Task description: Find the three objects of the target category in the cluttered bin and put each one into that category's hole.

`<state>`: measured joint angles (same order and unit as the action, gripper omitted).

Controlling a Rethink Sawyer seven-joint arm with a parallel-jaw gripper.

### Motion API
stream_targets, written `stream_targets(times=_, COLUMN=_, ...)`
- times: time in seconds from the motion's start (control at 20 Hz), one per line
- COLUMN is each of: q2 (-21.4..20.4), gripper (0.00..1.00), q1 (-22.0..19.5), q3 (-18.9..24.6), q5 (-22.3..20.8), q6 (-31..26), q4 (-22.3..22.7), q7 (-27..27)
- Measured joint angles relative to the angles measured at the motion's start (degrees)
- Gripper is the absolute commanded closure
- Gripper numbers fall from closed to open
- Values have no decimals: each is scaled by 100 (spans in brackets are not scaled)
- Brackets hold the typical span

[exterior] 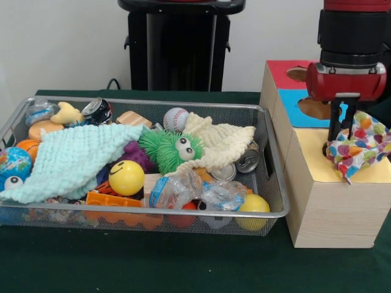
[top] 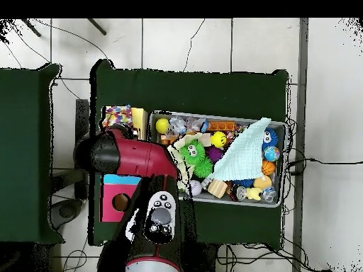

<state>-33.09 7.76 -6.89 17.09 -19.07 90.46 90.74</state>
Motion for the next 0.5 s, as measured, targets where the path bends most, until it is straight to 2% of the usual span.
stream_targets(times=0.5, q2=296, gripper=100, q1=19, q3=52, q5=236, q6=58, q4=-10, q7=0)
